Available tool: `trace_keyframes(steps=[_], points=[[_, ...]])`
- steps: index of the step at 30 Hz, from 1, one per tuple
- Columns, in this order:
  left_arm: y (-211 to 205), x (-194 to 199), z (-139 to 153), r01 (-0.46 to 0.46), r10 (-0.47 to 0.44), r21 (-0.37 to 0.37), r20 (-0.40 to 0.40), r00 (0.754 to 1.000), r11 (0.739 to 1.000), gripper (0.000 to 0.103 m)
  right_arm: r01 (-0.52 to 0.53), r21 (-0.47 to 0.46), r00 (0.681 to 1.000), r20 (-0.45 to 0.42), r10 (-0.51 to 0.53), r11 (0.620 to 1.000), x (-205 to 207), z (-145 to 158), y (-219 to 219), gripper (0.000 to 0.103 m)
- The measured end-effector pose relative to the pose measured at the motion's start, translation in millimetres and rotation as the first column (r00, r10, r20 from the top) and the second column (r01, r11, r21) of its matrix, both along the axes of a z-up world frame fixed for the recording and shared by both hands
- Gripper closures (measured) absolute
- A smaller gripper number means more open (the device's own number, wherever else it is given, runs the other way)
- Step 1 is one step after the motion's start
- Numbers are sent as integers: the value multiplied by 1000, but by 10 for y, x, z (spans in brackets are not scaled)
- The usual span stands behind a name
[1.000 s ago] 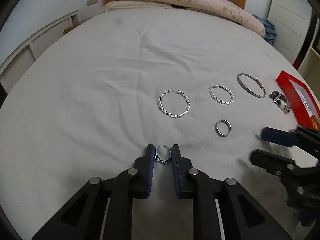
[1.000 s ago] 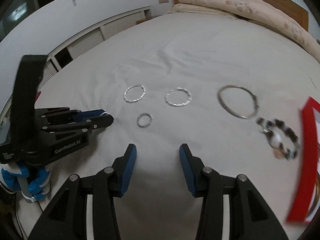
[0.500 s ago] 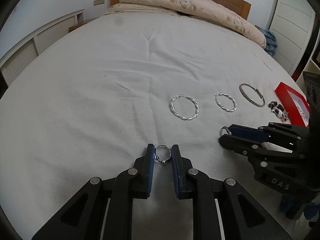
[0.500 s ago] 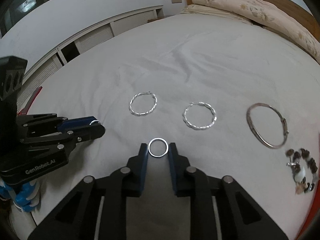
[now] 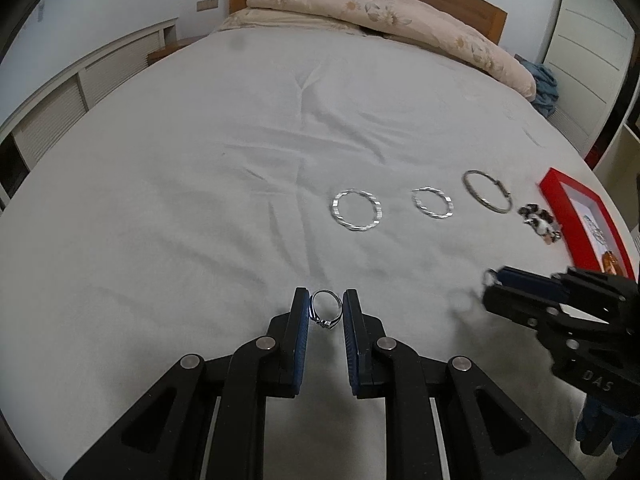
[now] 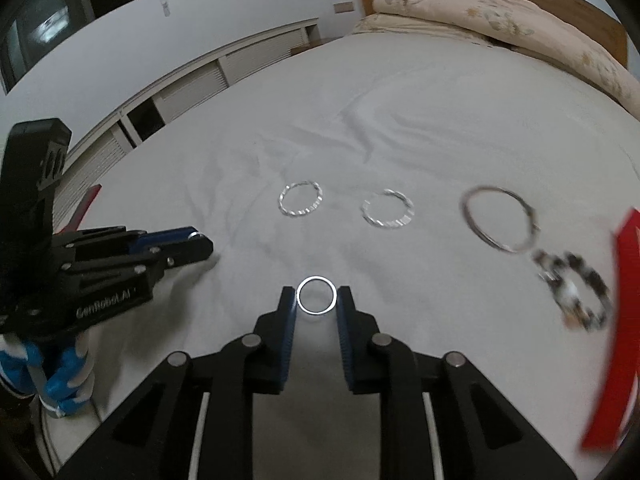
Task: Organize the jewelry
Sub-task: 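Carry both rings over the red box with both grippers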
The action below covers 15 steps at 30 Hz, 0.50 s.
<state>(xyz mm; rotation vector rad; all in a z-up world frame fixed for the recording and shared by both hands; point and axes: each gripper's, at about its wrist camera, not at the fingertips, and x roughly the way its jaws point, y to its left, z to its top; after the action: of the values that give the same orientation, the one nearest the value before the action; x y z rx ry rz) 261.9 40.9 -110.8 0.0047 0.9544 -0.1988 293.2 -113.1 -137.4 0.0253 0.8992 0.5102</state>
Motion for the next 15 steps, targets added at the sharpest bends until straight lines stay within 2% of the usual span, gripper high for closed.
trace_keyframes(steps=[6, 15], points=[[-270, -213, 130, 33, -33, -15, -7, 999, 999, 87, 98, 7, 995, -7, -98, 995, -400, 159, -500, 84], [-1048, -355, 309, 147, -147, -56, -5, 989, 988, 87, 263, -13, 965, 21, -263, 965, -865, 400, -1450, 84]])
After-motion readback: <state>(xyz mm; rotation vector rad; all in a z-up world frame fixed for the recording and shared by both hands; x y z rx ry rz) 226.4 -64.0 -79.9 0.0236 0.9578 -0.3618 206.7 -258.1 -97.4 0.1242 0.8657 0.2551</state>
